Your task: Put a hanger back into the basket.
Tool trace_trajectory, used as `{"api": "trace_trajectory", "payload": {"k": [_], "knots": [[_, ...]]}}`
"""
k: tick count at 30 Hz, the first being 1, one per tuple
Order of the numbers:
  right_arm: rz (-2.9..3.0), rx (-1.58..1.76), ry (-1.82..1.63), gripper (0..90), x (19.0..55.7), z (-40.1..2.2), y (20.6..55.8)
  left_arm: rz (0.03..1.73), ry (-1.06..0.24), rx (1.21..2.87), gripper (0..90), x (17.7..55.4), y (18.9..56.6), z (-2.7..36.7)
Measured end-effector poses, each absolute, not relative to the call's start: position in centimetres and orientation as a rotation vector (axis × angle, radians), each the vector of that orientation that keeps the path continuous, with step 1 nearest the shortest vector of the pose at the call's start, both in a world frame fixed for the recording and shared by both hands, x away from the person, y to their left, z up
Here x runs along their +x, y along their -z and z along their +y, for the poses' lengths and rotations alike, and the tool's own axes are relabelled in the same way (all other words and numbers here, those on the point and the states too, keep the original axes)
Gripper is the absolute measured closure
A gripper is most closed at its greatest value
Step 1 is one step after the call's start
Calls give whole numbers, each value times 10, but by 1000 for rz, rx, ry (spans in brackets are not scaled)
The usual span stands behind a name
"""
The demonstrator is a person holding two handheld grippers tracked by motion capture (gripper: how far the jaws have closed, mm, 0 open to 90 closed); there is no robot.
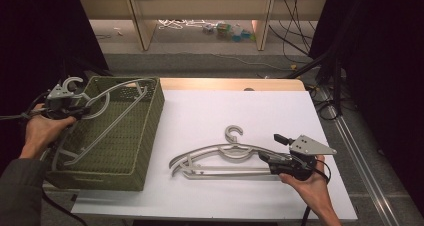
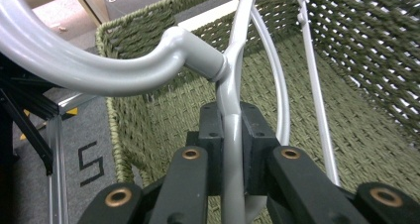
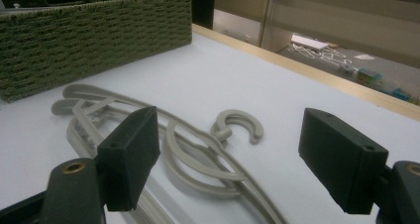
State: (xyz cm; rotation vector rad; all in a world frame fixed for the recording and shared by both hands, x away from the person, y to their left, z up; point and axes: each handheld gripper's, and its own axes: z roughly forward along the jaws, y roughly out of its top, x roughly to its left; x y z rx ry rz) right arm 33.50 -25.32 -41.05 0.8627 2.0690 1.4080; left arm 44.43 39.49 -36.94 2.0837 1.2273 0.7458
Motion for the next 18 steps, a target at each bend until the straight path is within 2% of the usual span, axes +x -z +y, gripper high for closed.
{"api": "trace_trajectory", "payload": {"k": [7, 15, 18], "knots": [[2072, 856, -1408, 245, 335, -253, 411, 1238, -702, 2088, 816, 453, 382, 392], [2073, 862, -1403, 245, 335, -254, 411, 1333, -670, 2125, 802, 461, 396, 385], [2073, 865, -1407, 245, 335, -253, 411, 1351, -690, 2124, 736, 459, 393, 388]]}}
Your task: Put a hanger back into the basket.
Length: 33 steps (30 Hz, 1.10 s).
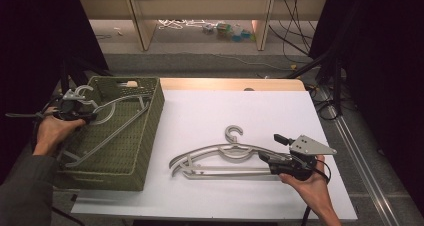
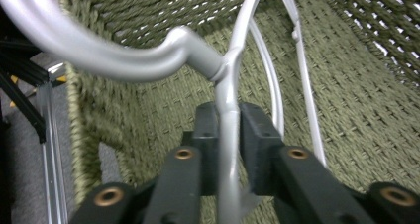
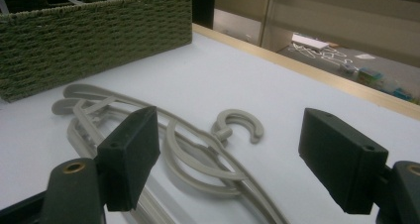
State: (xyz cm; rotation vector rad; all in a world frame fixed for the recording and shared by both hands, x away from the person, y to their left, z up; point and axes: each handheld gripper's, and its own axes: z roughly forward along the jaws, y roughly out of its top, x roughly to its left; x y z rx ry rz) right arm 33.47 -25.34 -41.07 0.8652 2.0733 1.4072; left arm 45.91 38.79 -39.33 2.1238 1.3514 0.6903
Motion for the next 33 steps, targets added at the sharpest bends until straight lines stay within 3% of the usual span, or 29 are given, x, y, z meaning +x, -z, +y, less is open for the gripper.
{"api": "trace_trajectory", "payload": {"k": [4, 10, 24, 29, 33], "knots": [[2074, 865, -1406, 244, 335, -253, 411, 1388, -744, 2055, 553, 452, 385, 396], [2069, 868, -1409, 243, 336, -252, 412, 1411, -784, 1884, 433, 433, 363, 401], [2076, 866, -1410, 239, 337, -252, 413, 1174, -765, 1690, 308, 355, 300, 337], [2062, 880, -1422, 205, 337, -252, 413, 1050, -641, 1634, 247, 333, 303, 296], [2024, 907, -1443, 173, 337, -252, 414, 971, -640, 1606, 243, 322, 315, 264]]}}
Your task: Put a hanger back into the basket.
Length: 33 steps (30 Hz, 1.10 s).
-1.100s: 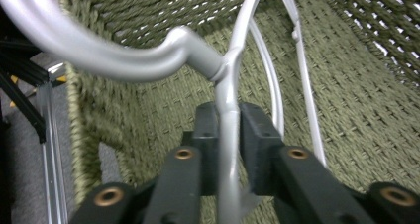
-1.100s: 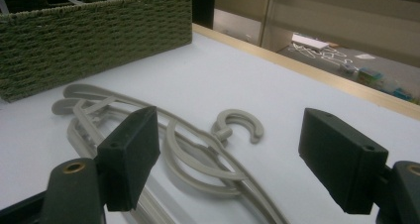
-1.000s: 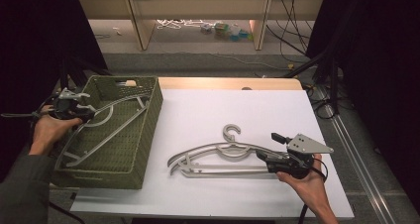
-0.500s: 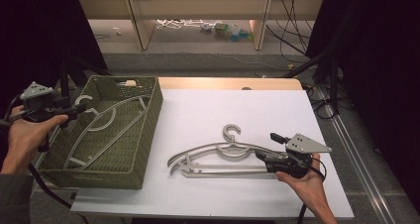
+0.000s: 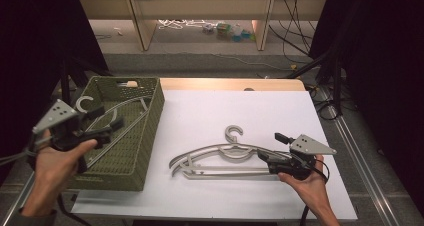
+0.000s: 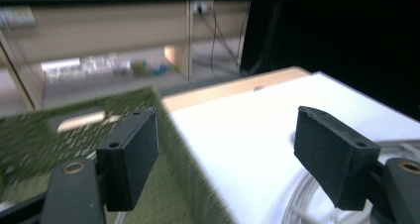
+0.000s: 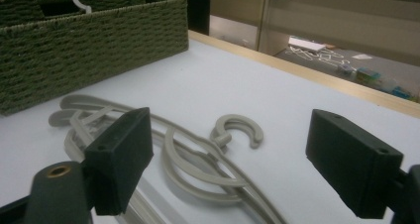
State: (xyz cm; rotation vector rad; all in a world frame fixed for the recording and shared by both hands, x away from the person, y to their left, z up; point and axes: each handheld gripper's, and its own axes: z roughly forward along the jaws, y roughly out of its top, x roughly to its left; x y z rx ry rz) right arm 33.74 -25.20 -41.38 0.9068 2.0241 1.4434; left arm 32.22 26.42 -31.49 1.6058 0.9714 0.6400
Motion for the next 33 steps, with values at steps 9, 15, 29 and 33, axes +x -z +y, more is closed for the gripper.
{"api": "trace_trajectory", "payload": {"k": [9, 15, 29, 33], "knots": [[2023, 895, -1472, 168, 335, -250, 413, 857, -571, 1622, 228, 303, 340, 205], [2020, 888, -1470, 168, 334, -250, 413, 831, -526, 1666, 235, 300, 369, 181], [2068, 874, -1436, 166, 335, -250, 417, 754, -594, 1665, 225, 308, 411, 176], [2096, 870, -1418, 164, 341, -250, 421, 744, -603, 1657, 222, 306, 414, 176]]}}
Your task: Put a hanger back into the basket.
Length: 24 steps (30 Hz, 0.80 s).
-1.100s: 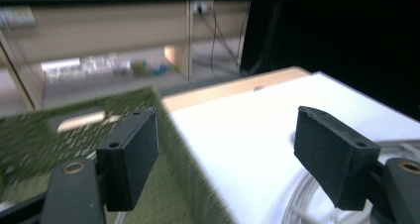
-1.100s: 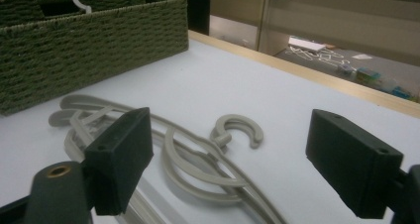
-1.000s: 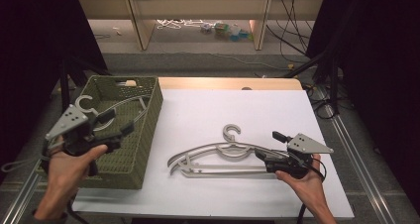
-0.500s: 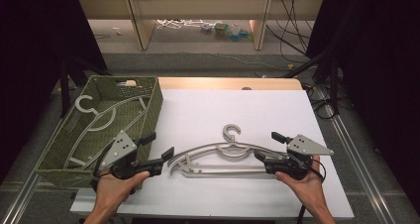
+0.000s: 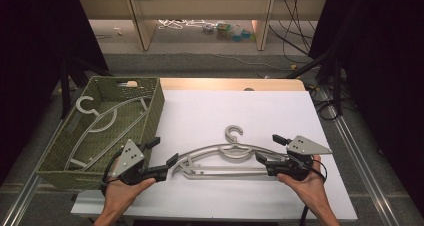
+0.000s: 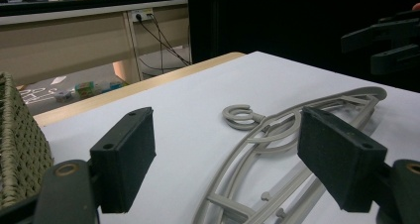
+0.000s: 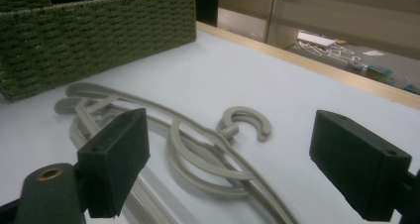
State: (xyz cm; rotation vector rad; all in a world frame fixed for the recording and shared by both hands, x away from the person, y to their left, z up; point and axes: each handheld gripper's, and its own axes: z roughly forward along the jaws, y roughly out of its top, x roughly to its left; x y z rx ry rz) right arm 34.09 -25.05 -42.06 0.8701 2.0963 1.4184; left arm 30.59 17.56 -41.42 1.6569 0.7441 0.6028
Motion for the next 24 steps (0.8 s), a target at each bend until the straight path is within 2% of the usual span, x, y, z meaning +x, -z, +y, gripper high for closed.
{"api": "trace_trajectory", "payload": {"k": [12, 24], "knots": [[2222, 871, -1304, 176, 367, -249, 423, 702, -597, 1693, 222, 304, 424, 171], [2437, 796, -1059, 302, 404, -245, 433, 696, -595, 1692, 213, 305, 427, 172]]}}
